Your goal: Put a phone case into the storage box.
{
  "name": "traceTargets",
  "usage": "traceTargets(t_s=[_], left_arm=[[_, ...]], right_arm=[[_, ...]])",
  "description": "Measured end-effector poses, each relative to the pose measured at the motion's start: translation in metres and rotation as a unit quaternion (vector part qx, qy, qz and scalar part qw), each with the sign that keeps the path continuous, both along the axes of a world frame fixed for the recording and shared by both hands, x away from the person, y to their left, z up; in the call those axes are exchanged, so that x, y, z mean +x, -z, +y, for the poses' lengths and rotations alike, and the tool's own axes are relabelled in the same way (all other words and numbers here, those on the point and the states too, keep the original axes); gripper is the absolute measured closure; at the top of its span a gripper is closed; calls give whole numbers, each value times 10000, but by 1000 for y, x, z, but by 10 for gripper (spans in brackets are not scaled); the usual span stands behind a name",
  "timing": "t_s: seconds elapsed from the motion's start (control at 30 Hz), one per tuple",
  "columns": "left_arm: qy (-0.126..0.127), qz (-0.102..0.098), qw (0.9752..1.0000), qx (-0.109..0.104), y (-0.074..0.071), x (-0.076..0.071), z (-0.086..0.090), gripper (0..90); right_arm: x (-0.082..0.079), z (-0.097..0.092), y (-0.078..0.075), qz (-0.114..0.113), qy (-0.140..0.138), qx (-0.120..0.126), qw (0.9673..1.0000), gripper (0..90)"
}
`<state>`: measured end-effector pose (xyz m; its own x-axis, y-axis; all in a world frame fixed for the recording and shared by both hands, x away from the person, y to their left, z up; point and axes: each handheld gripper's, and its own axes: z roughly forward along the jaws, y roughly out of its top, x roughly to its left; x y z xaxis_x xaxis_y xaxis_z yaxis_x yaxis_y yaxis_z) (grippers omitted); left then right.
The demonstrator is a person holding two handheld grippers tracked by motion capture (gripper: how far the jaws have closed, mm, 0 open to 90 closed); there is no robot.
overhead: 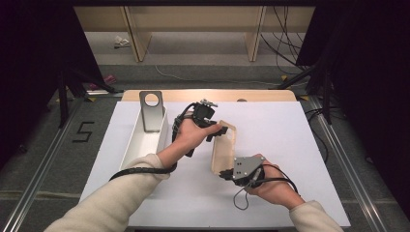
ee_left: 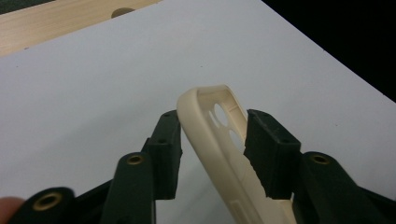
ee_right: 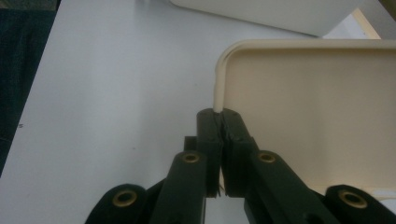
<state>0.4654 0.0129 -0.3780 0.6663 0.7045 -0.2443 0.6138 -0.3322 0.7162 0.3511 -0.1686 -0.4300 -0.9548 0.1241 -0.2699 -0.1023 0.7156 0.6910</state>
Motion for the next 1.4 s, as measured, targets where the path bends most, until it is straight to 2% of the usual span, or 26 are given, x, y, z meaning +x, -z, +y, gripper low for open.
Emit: traceTargets(t_s=[0.13, 0.27, 0.37, 0.5, 0.57, 0.6, 0.67, 0.7, 0.8, 0.93, 1.07, 1.1, 1.2, 1.3, 1.4], left_arm=[[-44, 2, 10000, -65, 0, -1, 0, 663], [25, -55, 9999, -156, -3, -5, -1, 694], [46, -112, 9995, -308, -7, -10, -4, 723], [72, -281, 9978, -597, -13, -18, -9, 761], [130, -290, 9968, -731, -15, -23, -11, 789], [170, -344, 9962, -776, -16, -25, -13, 801], [272, -584, 9956, -676, -19, -29, -15, 806], [301, -769, 9949, -571, -20, -31, -16, 806], [308, -1038, 9926, -551, -23, -35, -14, 807], [357, -1523, 9871, -346, -24, -40, -7, 806], [328, -1764, 9832, -343, -23, -45, 3, 806], [311, -1787, 9826, -387, -24, -47, 6, 806], [283, -1863, 9809, -479, -25, -51, 16, 806], [242, -1987, 9781, -572, -27, -55, 26, 805], [231, -2067, 9748, -807, -28, -57, 39, 805]], right_arm=[[0, 1, 0, -25, -44, -4, 10000, 882], [1, 0, 2, 19, -48, -25, 10000, 881], [1, 1, 3, 32, -52, -42, 10000, 882], [4, 0, 4, 37, -17, -45, 10000, 881], [5, -1, 5, 34, 16, -54, 10000, 877], [5, -1, 6, 51, 39, -58, 10000, 874], [6, -1, 6, 35, 129, -59, 9999, 852], [6, -2, 6, -6, 175, -60, 9998, 824], [7, -5, 4, -32, 509, 60, 9987, 684], [10, -12, 1, -60, 1046, 267, 9941, 515], [14, -21, -2, 59, 1592, 478, 9861, 354], [15, -24, -3, 137, 1701, 538, 9839, 319], [17, -30, -4, 174, 1981, 721, 9774, 230], [18, -34, -3, 243, 2091, 877, 9736, 197], [18, -38, -4, 289, 2174, 974, 9708, 176]])
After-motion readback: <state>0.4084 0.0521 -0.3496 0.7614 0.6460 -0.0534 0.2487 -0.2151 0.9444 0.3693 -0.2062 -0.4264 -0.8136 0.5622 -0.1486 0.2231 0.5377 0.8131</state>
